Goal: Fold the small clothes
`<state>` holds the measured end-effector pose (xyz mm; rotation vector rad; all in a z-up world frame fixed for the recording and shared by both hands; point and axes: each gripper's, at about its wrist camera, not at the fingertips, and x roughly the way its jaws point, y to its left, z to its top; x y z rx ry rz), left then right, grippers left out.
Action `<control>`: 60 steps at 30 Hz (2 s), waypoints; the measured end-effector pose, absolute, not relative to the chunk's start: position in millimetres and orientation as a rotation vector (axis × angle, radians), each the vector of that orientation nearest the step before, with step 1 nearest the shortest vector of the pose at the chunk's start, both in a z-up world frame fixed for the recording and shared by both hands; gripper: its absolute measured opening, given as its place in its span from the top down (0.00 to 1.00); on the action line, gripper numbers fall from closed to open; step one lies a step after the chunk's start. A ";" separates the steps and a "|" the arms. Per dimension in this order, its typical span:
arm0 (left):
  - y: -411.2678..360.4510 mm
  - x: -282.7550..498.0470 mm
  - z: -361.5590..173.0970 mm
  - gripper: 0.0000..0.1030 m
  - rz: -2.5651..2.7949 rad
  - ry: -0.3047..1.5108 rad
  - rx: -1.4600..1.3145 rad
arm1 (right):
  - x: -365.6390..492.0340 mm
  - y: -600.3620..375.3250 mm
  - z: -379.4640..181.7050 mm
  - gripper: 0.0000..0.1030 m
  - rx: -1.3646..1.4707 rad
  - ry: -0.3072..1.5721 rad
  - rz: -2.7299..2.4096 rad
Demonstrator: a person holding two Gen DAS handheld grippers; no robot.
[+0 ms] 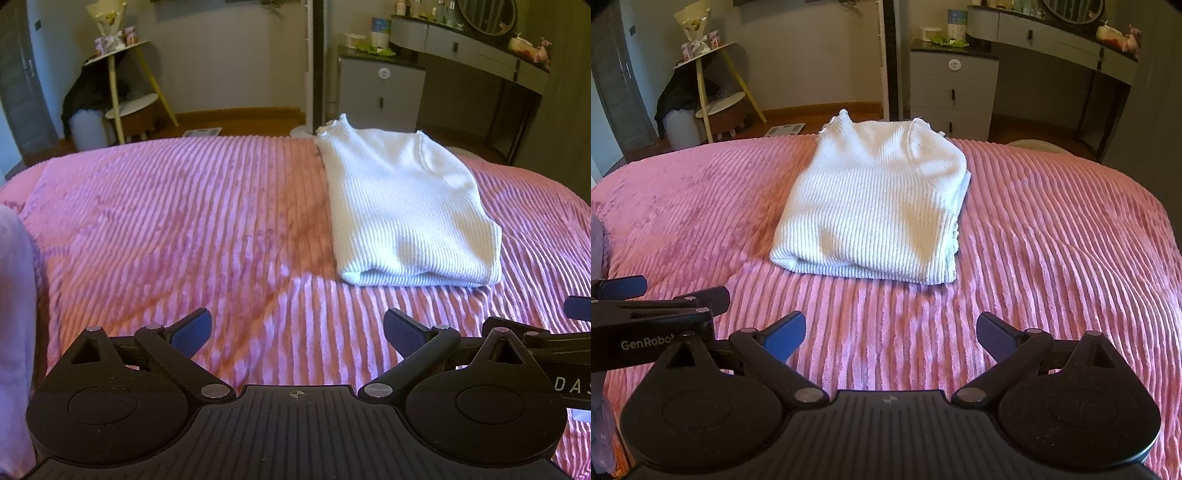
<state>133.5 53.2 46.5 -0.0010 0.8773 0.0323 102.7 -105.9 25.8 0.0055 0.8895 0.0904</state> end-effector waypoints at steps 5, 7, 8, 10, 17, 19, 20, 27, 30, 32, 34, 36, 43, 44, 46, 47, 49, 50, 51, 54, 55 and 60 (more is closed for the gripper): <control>52.8 132.7 47.2 0.01 0.029 0.879 0.004 | 102.1 -105.9 27.9 0.04 0.004 0.884 0.089; 52.5 132.2 47.5 0.01 0.028 0.879 0.003 | 101.8 -106.1 28.2 0.04 0.003 0.884 0.087; 52.2 132.0 47.6 0.01 0.028 0.878 0.003 | 101.4 -106.1 28.6 0.04 0.001 0.883 0.085; 51.7 131.5 47.9 0.01 0.025 0.876 0.004 | 100.3 -106.1 29.0 0.04 0.000 0.882 0.084; 51.5 129.6 47.4 0.01 0.026 0.877 0.011 | 98.0 -105.8 29.8 0.04 -0.006 0.879 0.081; 53.1 129.7 47.4 0.01 0.027 0.877 0.006 | 97.9 -105.7 30.0 0.04 -0.006 0.878 0.081; 53.7 129.7 47.4 0.01 0.026 0.878 0.004 | 98.0 -105.7 29.9 0.04 -0.007 0.879 0.082; 55.4 129.0 47.9 0.01 0.024 0.879 0.000 | 96.0 -104.1 30.3 0.04 -0.017 0.873 0.080; 54.9 128.2 48.0 0.01 0.026 0.879 0.002 | 95.0 -103.7 31.4 0.04 -0.018 0.870 0.080; 54.6 128.2 48.1 0.01 0.023 0.881 0.003 | 94.7 -103.8 31.9 0.04 -0.018 0.868 0.079; 53.9 127.8 48.6 0.01 0.024 0.880 0.008 | 94.2 -103.9 32.7 0.04 -0.017 0.866 0.077; 52.9 127.7 48.8 0.01 0.024 0.878 0.009 | 94.0 -104.9 32.9 0.04 -0.016 0.865 0.077; 51.1 125.4 50.6 0.01 0.021 0.874 0.009 | 91.7 -107.2 35.0 0.04 -0.016 0.858 0.071; 51.1 125.2 51.1 0.01 0.022 0.873 0.007 | 91.3 -107.3 35.2 0.04 -0.015 0.858 0.070; 51.4 124.5 52.0 0.01 0.022 0.869 0.001 | 90.4 -107.2 35.7 0.04 -0.016 0.856 0.068; 51.3 124.2 52.4 0.01 0.021 0.868 0.000 | 89.8 -106.9 36.2 0.04 -0.017 0.854 0.067; 51.4 123.9 52.9 0.01 0.022 0.866 0.000 | 89.0 -106.7 37.2 0.04 -0.019 0.850 0.065; 51.4 123.7 53.2 0.01 0.022 0.866 0.000 | 88.8 -106.5 37.8 0.04 -0.020 0.849 0.065; 51.5 123.7 53.2 0.01 0.022 0.866 0.000 | 88.6 -106.7 38.2 0.04 -0.021 0.848 0.064; 51.4 122.9 54.1 0.01 0.025 0.860 -0.001 | 87.4 -106.5 39.2 0.04 -0.019 0.845 0.065; 51.1 122.6 54.7 0.01 0.028 0.858 0.001 | 87.0 -106.5 39.6 0.04 -0.019 0.844 0.066; 52.4 121.7 57.2 0.01 0.035 0.850 -0.005 | 84.7 -105.3 40.7 0.04 -0.025 0.839 0.067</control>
